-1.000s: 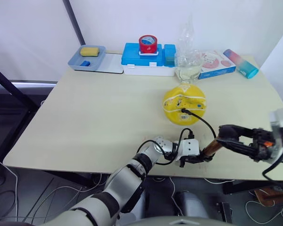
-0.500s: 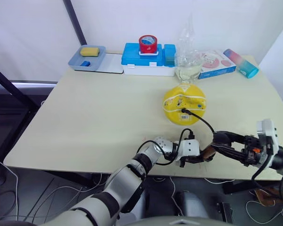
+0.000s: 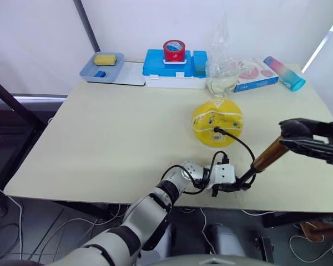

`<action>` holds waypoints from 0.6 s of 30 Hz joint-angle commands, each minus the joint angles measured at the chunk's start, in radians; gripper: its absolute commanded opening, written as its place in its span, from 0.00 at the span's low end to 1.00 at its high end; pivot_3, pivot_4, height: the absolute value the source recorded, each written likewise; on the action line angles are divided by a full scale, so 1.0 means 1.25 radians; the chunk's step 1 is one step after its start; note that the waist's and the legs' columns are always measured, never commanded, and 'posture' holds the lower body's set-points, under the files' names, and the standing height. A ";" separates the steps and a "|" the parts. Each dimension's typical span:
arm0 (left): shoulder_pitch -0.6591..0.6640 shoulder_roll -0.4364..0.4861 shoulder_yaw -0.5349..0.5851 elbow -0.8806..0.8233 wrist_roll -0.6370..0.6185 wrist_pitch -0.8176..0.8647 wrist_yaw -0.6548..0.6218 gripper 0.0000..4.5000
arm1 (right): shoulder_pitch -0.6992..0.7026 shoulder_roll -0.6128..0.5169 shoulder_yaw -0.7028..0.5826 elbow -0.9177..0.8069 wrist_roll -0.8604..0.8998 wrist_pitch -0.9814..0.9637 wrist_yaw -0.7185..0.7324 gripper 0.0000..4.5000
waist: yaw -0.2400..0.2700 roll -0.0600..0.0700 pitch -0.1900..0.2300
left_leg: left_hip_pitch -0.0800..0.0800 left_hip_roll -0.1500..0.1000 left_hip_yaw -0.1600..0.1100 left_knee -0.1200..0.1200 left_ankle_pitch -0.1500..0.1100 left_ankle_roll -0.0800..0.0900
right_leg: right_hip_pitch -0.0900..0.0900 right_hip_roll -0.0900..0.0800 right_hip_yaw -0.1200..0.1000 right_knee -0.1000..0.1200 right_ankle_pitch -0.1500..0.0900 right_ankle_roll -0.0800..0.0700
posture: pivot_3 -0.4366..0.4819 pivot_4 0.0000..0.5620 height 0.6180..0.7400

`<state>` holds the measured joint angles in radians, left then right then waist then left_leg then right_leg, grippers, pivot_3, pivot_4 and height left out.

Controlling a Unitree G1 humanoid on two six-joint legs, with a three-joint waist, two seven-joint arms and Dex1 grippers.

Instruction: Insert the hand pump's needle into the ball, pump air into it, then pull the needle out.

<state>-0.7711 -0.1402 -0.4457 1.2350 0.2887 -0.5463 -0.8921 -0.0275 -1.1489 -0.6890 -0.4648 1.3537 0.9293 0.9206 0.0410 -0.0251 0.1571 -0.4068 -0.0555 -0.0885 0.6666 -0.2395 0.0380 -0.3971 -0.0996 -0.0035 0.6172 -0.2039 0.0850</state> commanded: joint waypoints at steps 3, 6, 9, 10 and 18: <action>0.018 -0.018 -0.046 0.057 0.062 0.033 -0.007 0.25 | -0.062 -0.038 -0.075 0.038 0.028 0.023 -0.036 0.43 | 0.000 0.001 0.000 | -0.006 0.000 0.000 0.001 0.000 0.001 | -0.005 -0.002 -0.003 0.000 0.001 0.002 | 0.48 0.27 1.00; 0.018 -0.019 -0.045 0.056 0.062 0.033 -0.006 0.25 | -0.041 -0.008 -0.033 0.018 -0.016 0.018 -0.033 0.43 | 0.001 0.000 0.000 | -0.007 0.000 0.000 0.002 0.002 0.005 | -0.007 -0.002 -0.004 0.000 0.003 0.003 | 0.48 0.27 1.00; 0.017 -0.023 -0.044 0.055 0.061 0.033 -0.006 0.25 | 0.018 0.047 0.040 -0.009 -0.116 -0.027 -0.022 0.43 | 0.001 -0.003 -0.002 | -0.007 -0.001 0.001 0.002 0.002 0.005 | -0.006 -0.002 -0.004 0.000 0.002 0.004 | 0.48 0.27 1.00; 0.017 -0.024 -0.044 0.055 0.061 0.033 -0.006 0.25 | 0.033 0.059 0.054 -0.015 -0.140 -0.039 -0.018 0.43 | 0.001 -0.004 -0.002 | -0.007 0.000 0.000 0.002 0.001 0.005 | -0.006 -0.002 -0.004 0.000 0.002 0.004 | 0.48 0.27 1.00; 0.015 -0.030 -0.043 0.055 0.058 0.033 -0.003 0.25 | 0.153 0.190 0.275 0.026 -0.442 -0.282 0.024 0.43 | -0.001 -0.005 -0.004 | -0.005 0.000 0.001 0.002 0.001 0.005 | -0.005 -0.003 -0.006 0.001 0.003 0.005 | 0.48 0.27 1.00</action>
<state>-0.7714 -0.1404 -0.4449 1.2401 0.2887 -0.5475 -0.8897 0.1398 -0.9163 -0.3932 -0.4865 0.9482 0.6352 0.9639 0.0396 -0.0312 0.1517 -0.4130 -0.0559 -0.0873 0.6695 -0.2380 0.0439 -0.4035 -0.1035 -0.0110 0.6184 -0.2004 0.0907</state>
